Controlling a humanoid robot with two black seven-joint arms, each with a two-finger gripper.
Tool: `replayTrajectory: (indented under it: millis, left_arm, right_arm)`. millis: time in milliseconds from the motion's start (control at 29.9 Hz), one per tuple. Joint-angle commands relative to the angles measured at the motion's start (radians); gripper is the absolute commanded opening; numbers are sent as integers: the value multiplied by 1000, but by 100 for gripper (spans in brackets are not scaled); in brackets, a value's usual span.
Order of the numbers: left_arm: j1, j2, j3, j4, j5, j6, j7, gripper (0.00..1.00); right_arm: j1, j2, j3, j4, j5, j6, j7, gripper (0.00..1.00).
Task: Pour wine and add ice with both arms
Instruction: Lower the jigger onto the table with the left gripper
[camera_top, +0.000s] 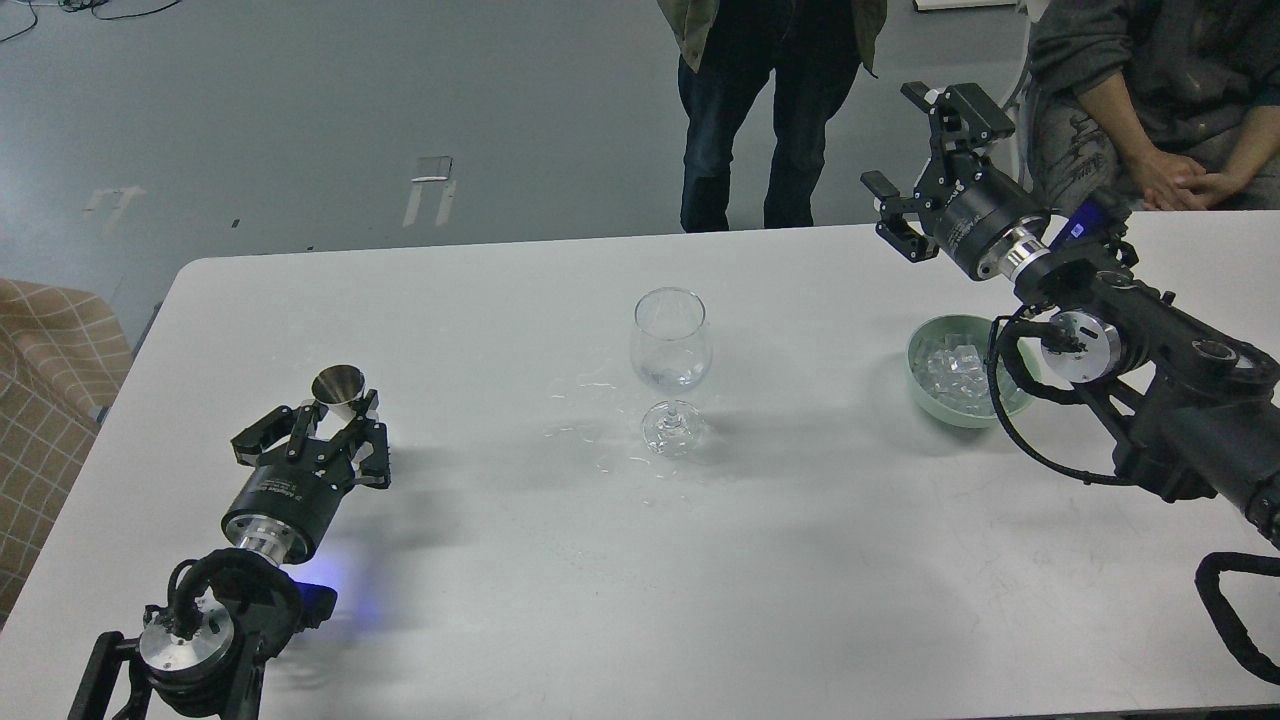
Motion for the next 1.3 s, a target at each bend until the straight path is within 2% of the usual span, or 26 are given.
replayTrajectory:
  millis: [0,568,702,970,1237,1270]
  left_arm:
    - [0,0,1,0,1,0,0,42]
    - [0,0,1,0,1,0,0,48]
    - [0,0,1,0,3,0,1,55]
    - [0,0,3,0,4,3,1,55]
    - [0,0,4,0,7,8,3,59]
    - [0,0,4,0,7,8,4,62]
  right_arm:
    - [0,0,0,0,0,0,0,100]
    - [0,0,0,0,0,0,0,100]
    - [0,0,0,0,0,0,0,100]
    - [-2,0,0,2,0,0,0,100]
    - [0,0,0,2,0,0,0,100]
    - [0,0,0,2,0,0,0,100]
